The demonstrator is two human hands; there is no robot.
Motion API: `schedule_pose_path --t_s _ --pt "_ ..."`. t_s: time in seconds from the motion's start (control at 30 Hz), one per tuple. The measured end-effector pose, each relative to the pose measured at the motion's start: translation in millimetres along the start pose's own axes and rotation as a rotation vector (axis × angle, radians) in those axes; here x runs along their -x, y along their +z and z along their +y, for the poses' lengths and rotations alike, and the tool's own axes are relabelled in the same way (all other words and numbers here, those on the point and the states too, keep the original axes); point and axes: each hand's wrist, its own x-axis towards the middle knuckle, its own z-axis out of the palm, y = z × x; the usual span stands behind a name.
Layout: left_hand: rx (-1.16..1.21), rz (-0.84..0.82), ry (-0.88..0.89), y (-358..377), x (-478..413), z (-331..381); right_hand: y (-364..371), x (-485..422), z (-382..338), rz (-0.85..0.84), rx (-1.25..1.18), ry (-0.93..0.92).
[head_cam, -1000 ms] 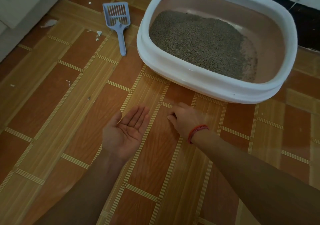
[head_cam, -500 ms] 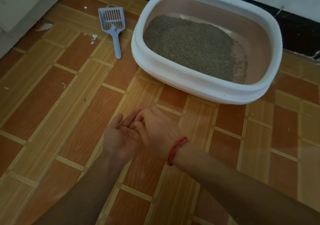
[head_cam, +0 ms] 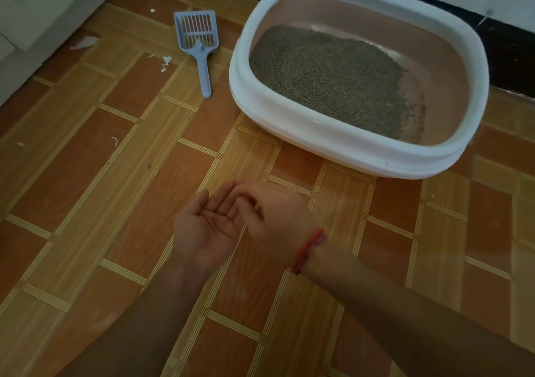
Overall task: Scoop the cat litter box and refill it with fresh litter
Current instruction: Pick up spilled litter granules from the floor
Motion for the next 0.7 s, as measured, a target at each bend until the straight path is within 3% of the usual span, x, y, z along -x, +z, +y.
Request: schedule_pose_path --t_s 0.13,0.23,0.7 --pt "0.029 0.060 0.024 -3.1 -5.2 4.8 -11.4 -12.5 50.1 0.026 0.068 0.303" --pt "0.036 0.074 0.025 -6.3 -10.6 4.0 -14.1 -21.7 90.2 -0.018 0.185 0.427" --pt "0.022 0.095 -0.003 -4.2 -18.2 -0.4 3.2 -40.6 101.7 -0.083 0.226 0.438"
